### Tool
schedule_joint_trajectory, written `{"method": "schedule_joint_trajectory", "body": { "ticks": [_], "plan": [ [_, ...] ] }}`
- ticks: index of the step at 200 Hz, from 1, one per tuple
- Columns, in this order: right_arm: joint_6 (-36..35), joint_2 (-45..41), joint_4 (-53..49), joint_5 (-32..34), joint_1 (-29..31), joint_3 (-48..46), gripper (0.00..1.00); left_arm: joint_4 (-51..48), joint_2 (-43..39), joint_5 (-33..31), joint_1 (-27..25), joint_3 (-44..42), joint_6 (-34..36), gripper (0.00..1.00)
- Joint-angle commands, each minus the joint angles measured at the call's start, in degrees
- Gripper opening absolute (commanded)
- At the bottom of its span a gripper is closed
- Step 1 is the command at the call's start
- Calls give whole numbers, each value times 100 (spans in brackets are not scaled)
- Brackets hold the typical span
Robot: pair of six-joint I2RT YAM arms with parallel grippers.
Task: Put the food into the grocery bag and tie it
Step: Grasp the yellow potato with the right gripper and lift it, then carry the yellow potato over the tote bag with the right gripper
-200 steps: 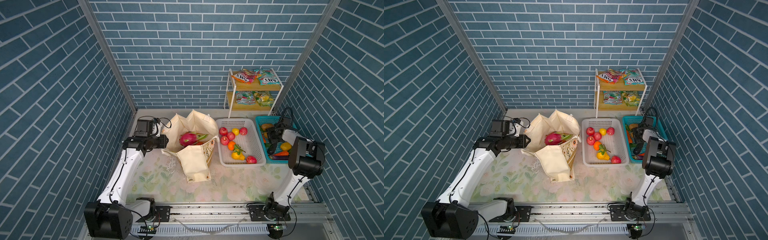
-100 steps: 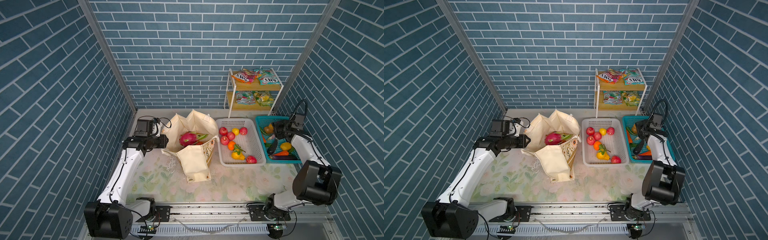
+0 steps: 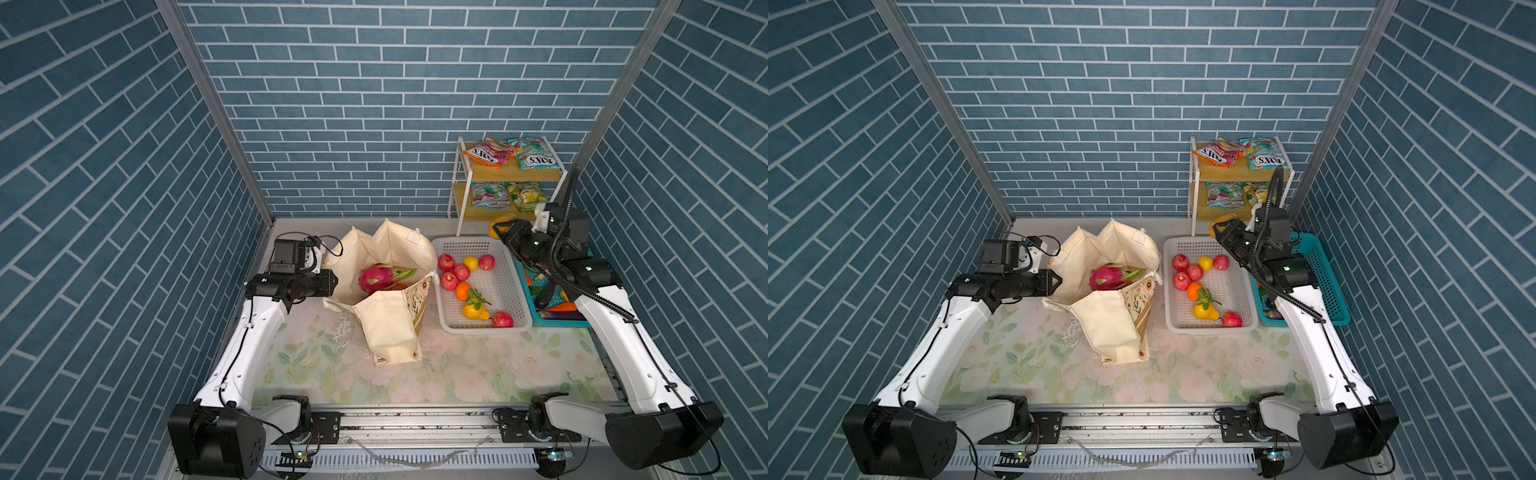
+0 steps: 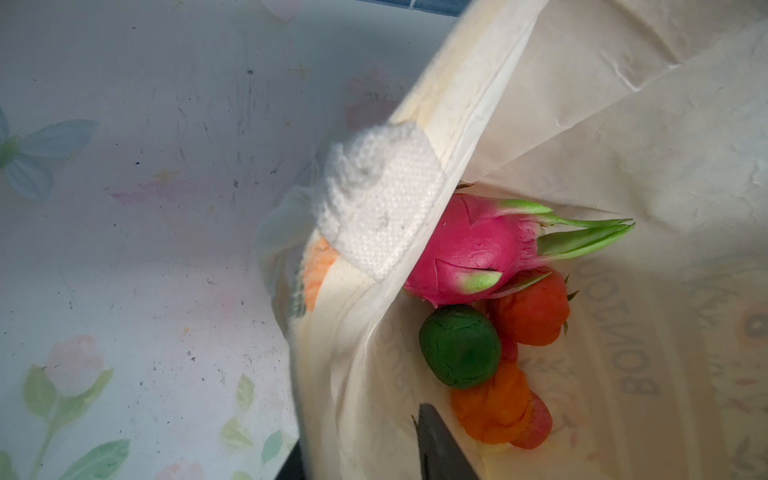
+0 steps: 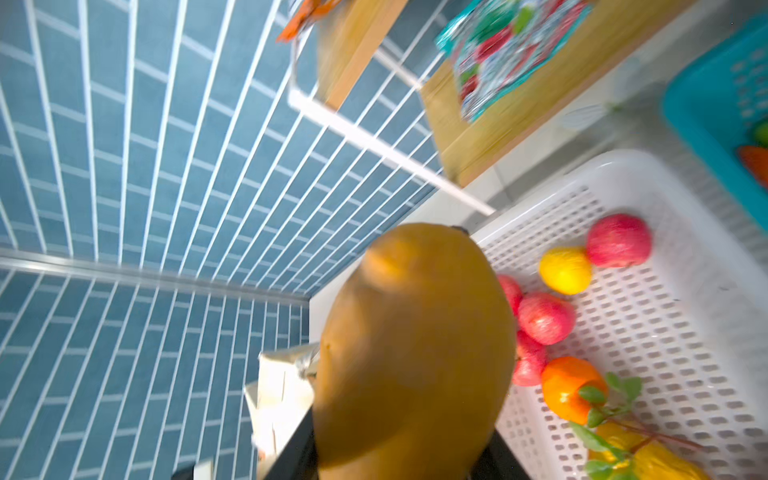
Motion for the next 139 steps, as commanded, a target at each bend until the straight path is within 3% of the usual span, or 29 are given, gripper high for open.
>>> {"method": "schedule_joint_trajectory", "body": {
  "ticks": [1, 27, 63, 139],
  "plan": [
    [-628, 244, -174, 194, 776, 474, 45, 85, -101, 129, -35, -36, 4, 37],
    [-1138, 628, -324, 504, 1833, 1108, 46, 117, -70, 141, -39, -47, 4, 37],
    [-1546, 1342, -540, 691, 2766, 1797, 46, 182, -89, 184, -56, -78, 4, 37],
    [-2040, 2794, -1440, 1138, 3541, 2859, 48, 222, -189, 151, -91, -95, 13, 37]
  ]
}}
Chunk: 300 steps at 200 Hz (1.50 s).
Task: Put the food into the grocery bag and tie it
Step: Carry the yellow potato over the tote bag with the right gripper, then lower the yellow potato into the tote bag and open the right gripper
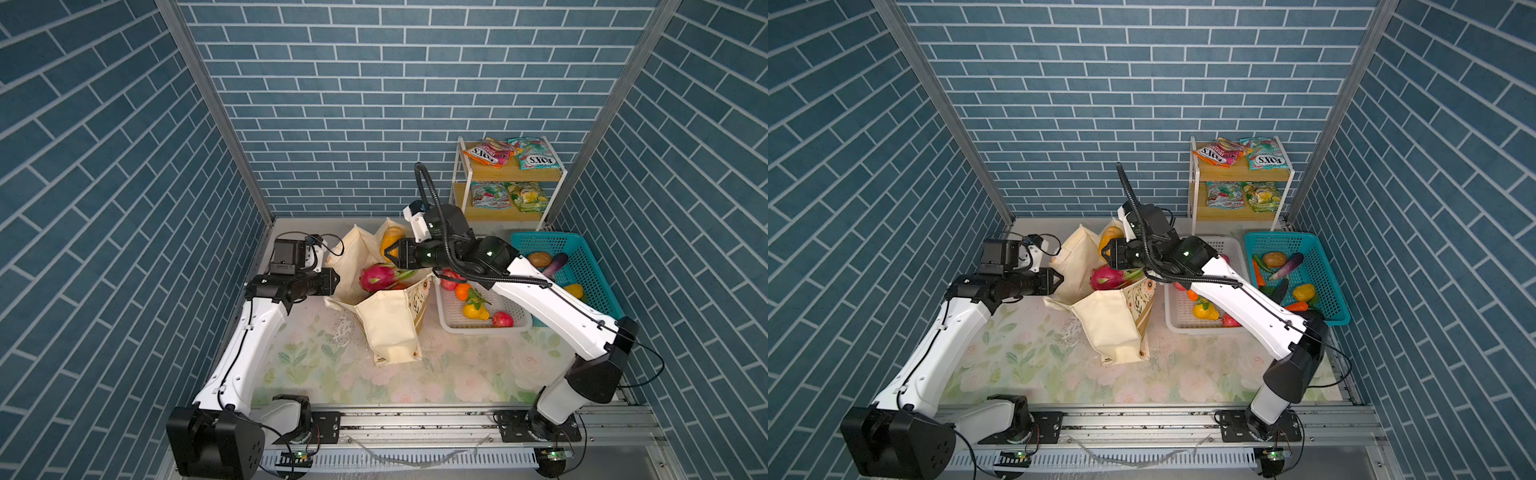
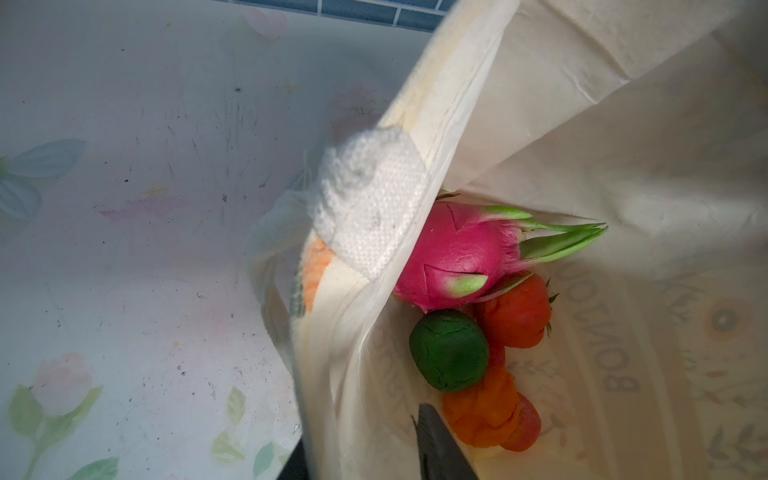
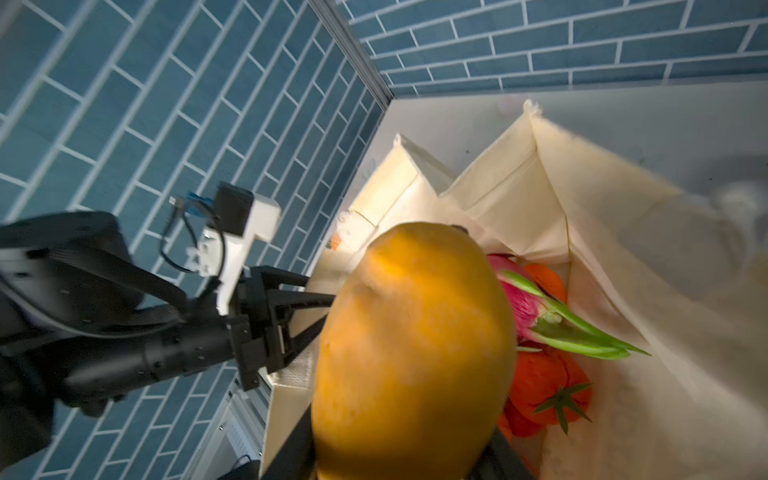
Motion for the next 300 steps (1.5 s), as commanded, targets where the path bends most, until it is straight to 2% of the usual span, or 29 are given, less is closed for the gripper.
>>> {"method": "schedule_joint_trajectory", "body": {
  "ticks": [1, 93, 196, 225, 237, 242, 244, 300],
  "plan": [
    [-378, 306, -529, 341, 110, 326, 48, 61, -104, 62, -32, -82, 13, 37],
    [-876, 1484, -1475, 895, 124, 989, 54, 44, -92, -61, -41, -89, 31, 37],
    [-885, 1890, -1656, 787, 133, 1101, 64, -29, -4, -107, -41, -56, 40, 37],
    [-998, 1893, -1802, 888, 132, 1234, 72, -10, -52, -199, -41, -80, 53, 37],
    [-1032, 1899, -1897, 916, 133, 1376, 86, -22, -11, -216, -41, -81, 57, 37],
    [-1051, 1897, -1911, 910, 132, 1421, 97, -39, 20, -217, -41, -72, 62, 37],
    [-1063, 1897, -1918, 907, 126, 1437, 98, -50, 40, -207, -41, -65, 63, 37],
    [-1303, 1569, -1801, 862, 176, 1264, 99, -108, 24, -319, -50, -60, 84, 37]
  ]
}}
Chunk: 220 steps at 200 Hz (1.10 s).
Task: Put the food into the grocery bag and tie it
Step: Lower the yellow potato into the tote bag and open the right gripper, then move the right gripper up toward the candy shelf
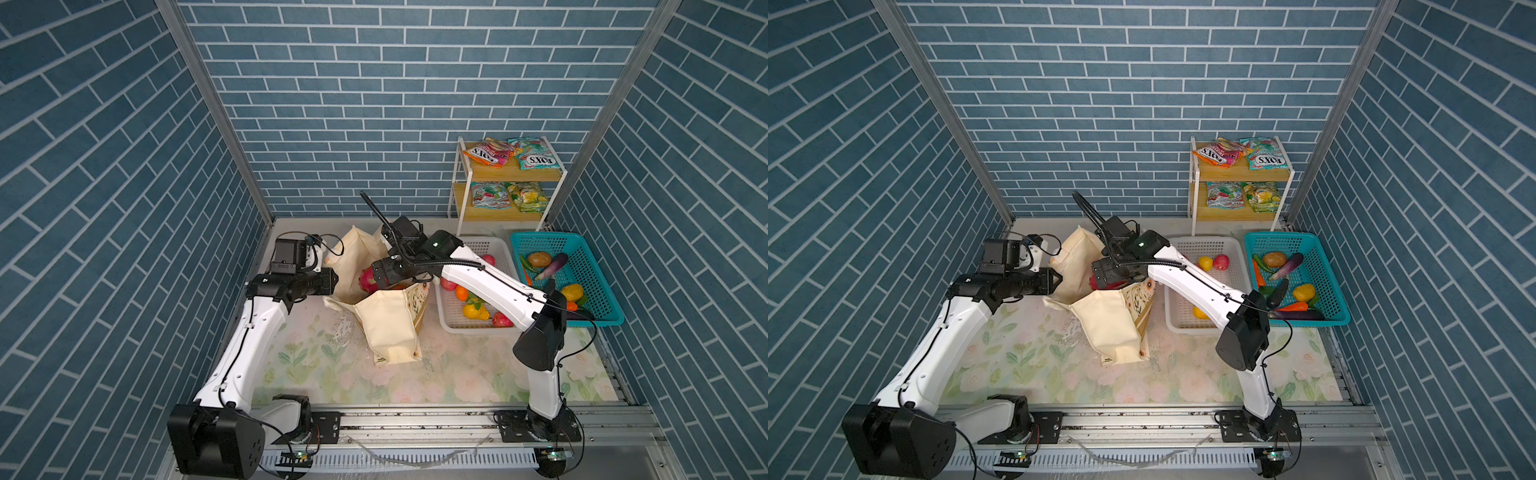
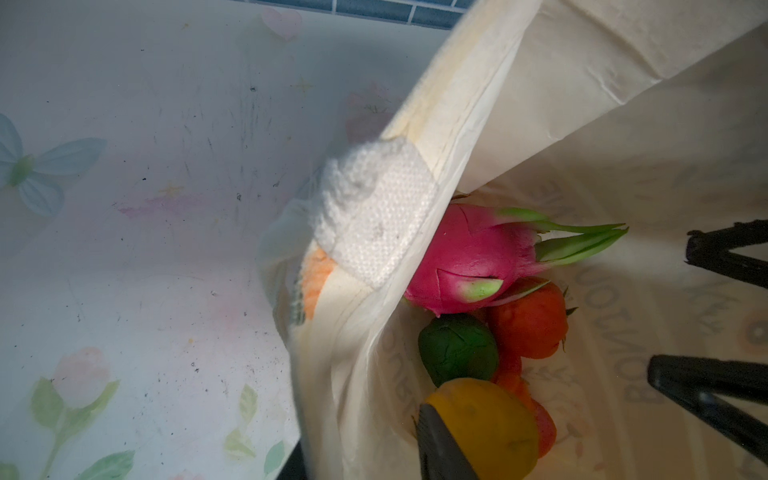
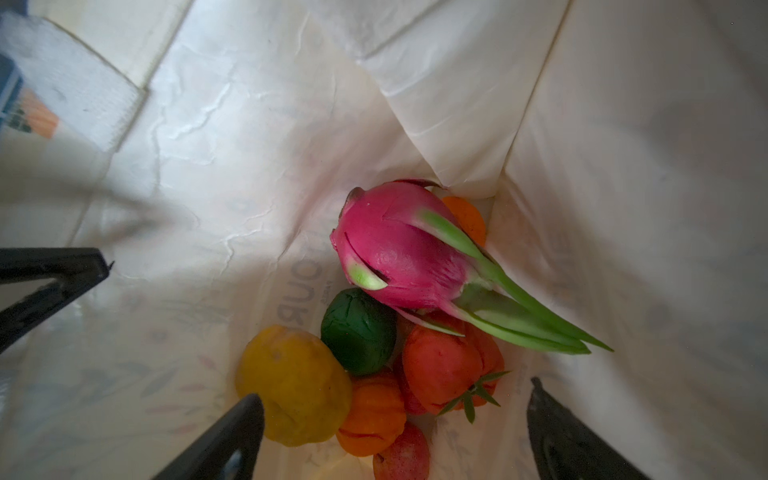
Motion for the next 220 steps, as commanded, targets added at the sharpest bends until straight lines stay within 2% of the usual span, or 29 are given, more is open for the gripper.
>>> {"method": "schedule_joint_trajectory", "body": {
  "ticks": [1, 30, 72, 110, 190, 220],
  "plan": [
    [-261, -287, -71, 29, 52, -114, 99, -112, -35, -120, -41, -61, 79, 37],
    [-419, -654, 126, 16, 95, -162, 99, -185, 81, -67, -41, 8, 88, 37],
    [-552, -1472, 903, -172, 105, -747, 99, -138, 21, -130, -58, -38, 95, 37],
    [-753, -2020, 1442, -26, 105, -1168, 99, -161, -31, -138, -59, -22, 97, 37],
    [-1192, -2893, 2583, 1040, 8, -2417, 99, -146, -56, -133, -68, -27, 97, 37],
    [-1286, -3415, 2658, 1564, -136, -2778, 99, -142, -52, -153, -68, -35, 97, 37]
  ]
}}
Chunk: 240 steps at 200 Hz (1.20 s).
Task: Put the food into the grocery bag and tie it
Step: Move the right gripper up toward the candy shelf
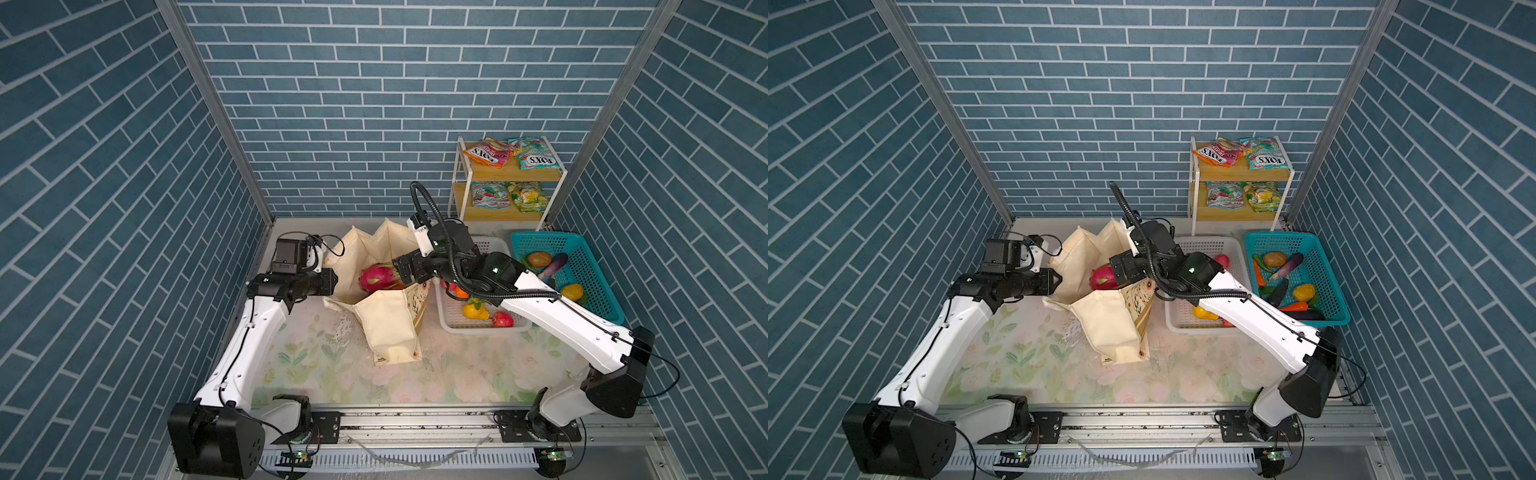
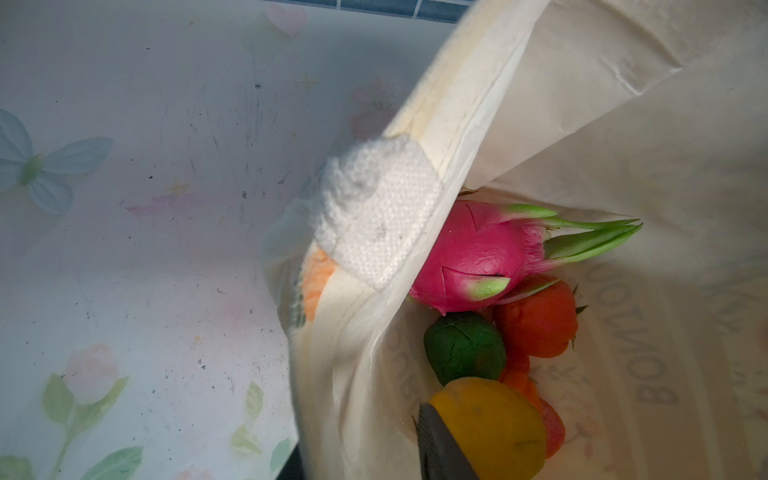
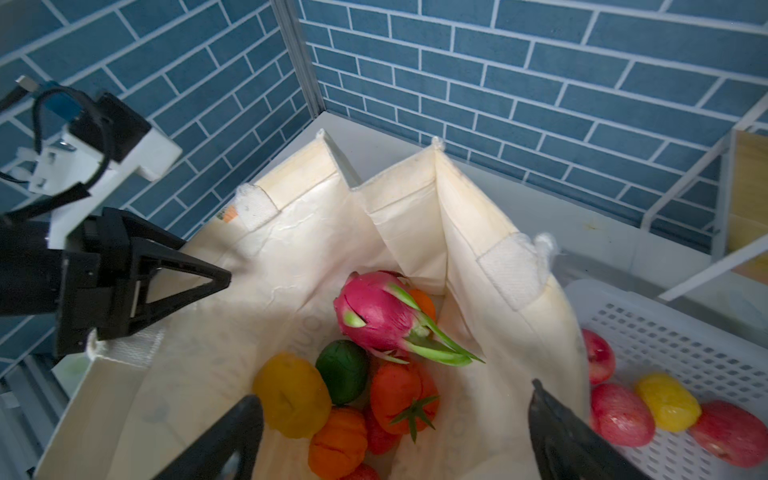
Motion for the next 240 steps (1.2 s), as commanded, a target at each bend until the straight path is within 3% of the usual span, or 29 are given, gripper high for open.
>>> {"method": "schedule_joint_trajectory", "body": {
  "ticks": [1, 28, 72, 110, 145, 183, 240],
  "plan": [
    [-296, -610, 377, 668, -143, -110, 99, -106, -74, -40, -39, -35, 55, 37],
    [-44, -1011, 244, 684, -700, -142, 98, -103, -73, -43, -39, -36, 55, 37],
    [472, -1263, 95, 374, -2166, 66, 93, -76, -95, 34, -47, -27, 38, 37],
    [745, -916, -77, 242, -3242, 623, 91, -80, -73, 78, -48, -27, 28, 37],
    [1161, -323, -37, -439, -4043, 1166, 89, -62, -116, 77, -48, -37, 29, 37],
    [1883, 503, 163, -1365, -4641, 1779, 85, -73, -86, 104, -48, -34, 29, 37],
    [2695, 1664, 469, -2225, -4979, 2707, 81, -114, -46, 28, -48, -16, 64, 38]
  ]
}}
